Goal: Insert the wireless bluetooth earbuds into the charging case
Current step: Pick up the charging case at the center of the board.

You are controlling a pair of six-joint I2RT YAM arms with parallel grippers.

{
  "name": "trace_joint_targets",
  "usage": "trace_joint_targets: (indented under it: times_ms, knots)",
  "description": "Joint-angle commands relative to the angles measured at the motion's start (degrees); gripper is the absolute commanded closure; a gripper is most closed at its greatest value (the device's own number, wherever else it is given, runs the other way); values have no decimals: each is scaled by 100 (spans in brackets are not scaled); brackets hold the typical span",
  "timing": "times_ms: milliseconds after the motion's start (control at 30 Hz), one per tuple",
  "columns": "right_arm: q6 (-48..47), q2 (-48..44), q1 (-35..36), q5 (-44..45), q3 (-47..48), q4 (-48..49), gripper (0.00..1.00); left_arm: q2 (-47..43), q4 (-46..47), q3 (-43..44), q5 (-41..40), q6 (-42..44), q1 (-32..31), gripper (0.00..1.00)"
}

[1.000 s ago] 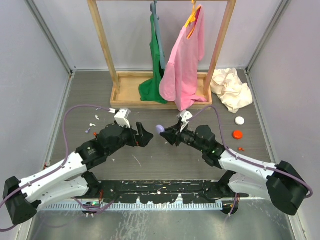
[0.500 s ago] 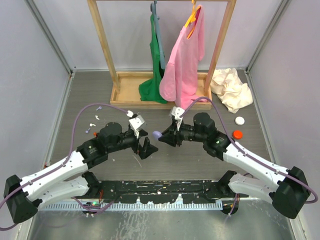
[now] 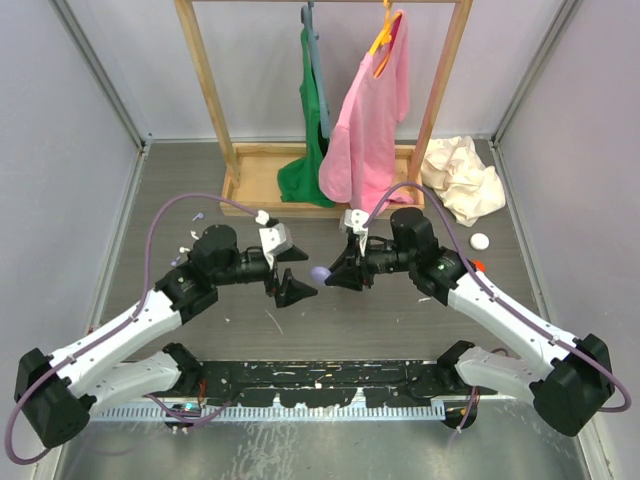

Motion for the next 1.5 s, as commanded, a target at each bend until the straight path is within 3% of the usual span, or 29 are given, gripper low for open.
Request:
trace_joint_targets:
  times_ms: [0,467,867,1167,1467]
  knots:
    - [-284,107,-61,-381,403,-45,97,282,557,391,1448,-92,511,16]
    - [-537,677,-93,-827,731,-65,97,643,-13,777,2231,298,777,43]
    - [-622,783,-94,-956,864,-101,97,993,-286,869,2157,378,786,45]
    - [-640,803,-94,-993,901,-100,97,1121,-395,970,2197,381,792,51]
    - [-658,933,-94,-1122,919,-89,96,1113,-401,1016,2282,344,793,72]
